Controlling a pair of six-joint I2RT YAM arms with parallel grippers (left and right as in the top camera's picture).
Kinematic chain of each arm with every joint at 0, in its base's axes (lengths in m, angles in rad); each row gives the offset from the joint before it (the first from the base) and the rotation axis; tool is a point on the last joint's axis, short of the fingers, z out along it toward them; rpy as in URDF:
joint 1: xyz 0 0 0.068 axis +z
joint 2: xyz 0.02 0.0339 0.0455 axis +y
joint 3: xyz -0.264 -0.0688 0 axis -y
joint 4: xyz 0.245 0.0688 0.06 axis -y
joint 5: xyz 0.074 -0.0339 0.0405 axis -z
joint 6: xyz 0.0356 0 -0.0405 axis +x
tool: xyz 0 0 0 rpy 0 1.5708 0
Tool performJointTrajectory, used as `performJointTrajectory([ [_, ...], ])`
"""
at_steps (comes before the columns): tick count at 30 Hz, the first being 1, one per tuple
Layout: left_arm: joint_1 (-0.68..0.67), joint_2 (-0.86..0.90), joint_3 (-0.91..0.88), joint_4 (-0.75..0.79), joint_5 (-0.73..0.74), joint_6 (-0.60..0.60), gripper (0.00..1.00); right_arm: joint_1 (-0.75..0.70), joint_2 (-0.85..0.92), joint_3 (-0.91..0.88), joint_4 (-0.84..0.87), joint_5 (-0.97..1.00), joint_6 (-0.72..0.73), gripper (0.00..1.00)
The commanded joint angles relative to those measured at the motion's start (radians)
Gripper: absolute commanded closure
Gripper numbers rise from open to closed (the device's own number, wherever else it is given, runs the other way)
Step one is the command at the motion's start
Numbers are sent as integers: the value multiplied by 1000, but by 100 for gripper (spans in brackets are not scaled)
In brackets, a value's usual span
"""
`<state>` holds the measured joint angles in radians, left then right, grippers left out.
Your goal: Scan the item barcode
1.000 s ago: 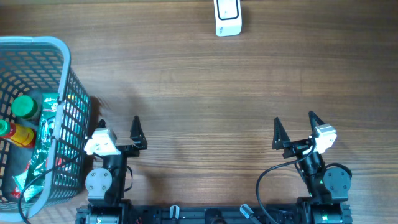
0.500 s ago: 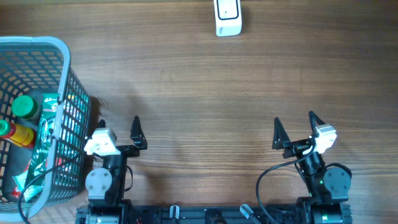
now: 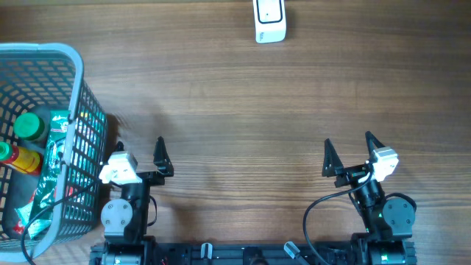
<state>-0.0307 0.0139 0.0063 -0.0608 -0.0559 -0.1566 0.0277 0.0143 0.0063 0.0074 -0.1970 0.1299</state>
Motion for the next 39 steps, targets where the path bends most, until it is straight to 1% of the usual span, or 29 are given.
performJointTrajectory([
  [1,5,2,0,-5,-16,21,0,5,-6,-1,5,17,-10,0],
  [3,5,2,0,-3,-17,21,0,5,-6,-1,5,17,-11,0],
  [6,5,2,0,52,-4,22,0,5,-6,-1,5,17,-11,0],
  [7,5,2,0,84,21,22,0,5,-6,-1,5,17,-11,0],
  [8,5,2,0,104,69,22,0,5,-6,-1,5,17,-11,0],
  [10,5,2,2,158,255,18,0,5,-6,-1,5,17,-11,0],
  [11,5,3,10,164,306,18,0,5,-6,-1,5,17,-11,0],
  [12,5,8,38,146,351,14,0,5,-6,-1,5,17,-11,0],
  [13,5,23,81,119,364,14,0,5,-6,-1,5,17,-11,0],
  [17,5,121,254,41,363,15,0,5,-6,-1,5,17,-11,0],
  [19,5,212,344,37,364,14,0,5,-6,-1,5,17,-11,0],
  [22,5,368,494,18,362,-19,0,5,-6,-1,5,17,-11,0],
  [23,5,424,560,-15,362,-31,0,5,-6,-1,5,17,-10,0],
  [28,5,651,936,-320,361,-34,0,5,-6,-1,5,17,-10,0],
  [29,5,697,1038,-396,347,-35,0,5,-6,-1,5,17,-10,0],
  [31,5,746,1147,-474,292,-35,0,5,-6,-1,5,17,-11,0],
  [35,5,874,1413,-669,42,-34,0,5,-6,-1,5,17,-11,0],
  [37,5,904,1470,-700,-3,-30,0,5,-6,-1,5,17,-11,0],
  [39,5,912,1477,-709,48,-34,0,5,-6,-1,5,17,-11,0],
])
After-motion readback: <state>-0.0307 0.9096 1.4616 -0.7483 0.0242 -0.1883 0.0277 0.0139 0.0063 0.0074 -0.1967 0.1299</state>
